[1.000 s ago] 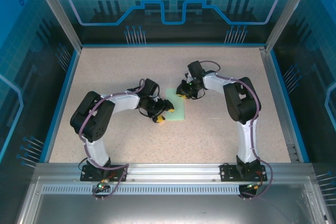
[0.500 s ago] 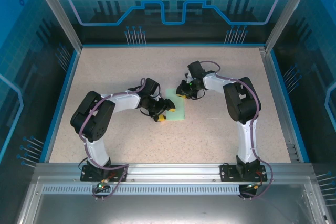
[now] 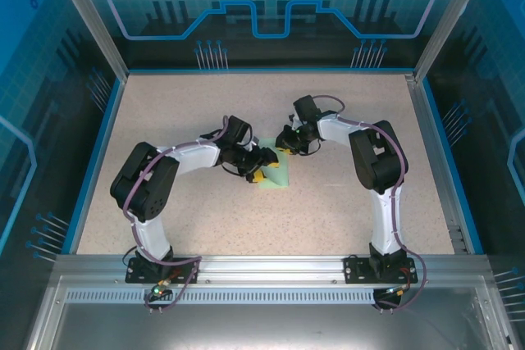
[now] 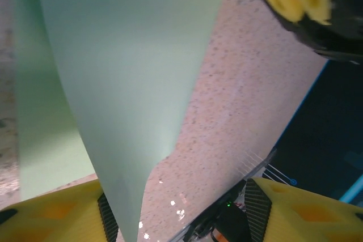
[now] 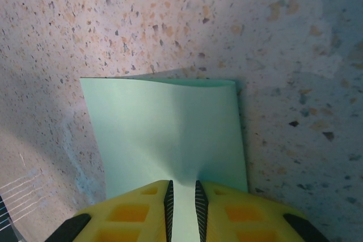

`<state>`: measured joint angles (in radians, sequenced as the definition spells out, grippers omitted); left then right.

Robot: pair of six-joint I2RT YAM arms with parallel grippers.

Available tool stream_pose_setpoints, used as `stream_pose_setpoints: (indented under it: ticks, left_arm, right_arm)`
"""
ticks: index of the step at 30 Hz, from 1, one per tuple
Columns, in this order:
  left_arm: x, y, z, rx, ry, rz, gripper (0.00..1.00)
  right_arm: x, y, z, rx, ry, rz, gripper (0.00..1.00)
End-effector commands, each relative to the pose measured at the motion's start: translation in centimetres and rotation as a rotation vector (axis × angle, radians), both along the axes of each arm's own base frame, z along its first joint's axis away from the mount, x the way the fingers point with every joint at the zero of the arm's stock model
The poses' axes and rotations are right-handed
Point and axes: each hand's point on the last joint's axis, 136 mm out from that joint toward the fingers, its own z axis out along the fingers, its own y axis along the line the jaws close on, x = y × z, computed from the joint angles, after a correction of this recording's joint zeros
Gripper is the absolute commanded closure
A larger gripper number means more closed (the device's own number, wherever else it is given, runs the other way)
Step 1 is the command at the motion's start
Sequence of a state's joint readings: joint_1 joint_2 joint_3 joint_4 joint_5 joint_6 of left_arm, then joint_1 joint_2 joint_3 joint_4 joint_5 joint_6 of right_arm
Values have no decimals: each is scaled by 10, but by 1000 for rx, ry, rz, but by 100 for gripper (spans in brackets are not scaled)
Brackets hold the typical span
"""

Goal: Fold a paper plane with a square sheet of paper (pick it up from the middle)
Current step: Fold the triangle a second time at the center of the table.

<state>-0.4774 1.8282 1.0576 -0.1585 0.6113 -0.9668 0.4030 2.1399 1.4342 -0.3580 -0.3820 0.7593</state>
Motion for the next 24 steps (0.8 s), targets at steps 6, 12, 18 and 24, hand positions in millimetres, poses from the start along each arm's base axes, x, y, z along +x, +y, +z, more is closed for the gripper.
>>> stream_pose_setpoints:
  ticks: [6, 12, 18, 24]
  left_arm:
    - [18, -21, 21, -84, -62, -36, 40]
    - [25, -25, 5, -73, -45, -36, 41]
    - [24, -21, -11, -41, -25, -26, 53]
    - [23, -17, -17, -13, -25, -22, 66]
  right_arm:
    - [-17, -10, -28, -44, 98, 3, 79]
    - [-18, -7, -25, -27, 101, 12, 79]
    - [-4, 1, 30, 110, -44, 69, 80]
    - [-17, -10, 63, 157, -133, 128, 79]
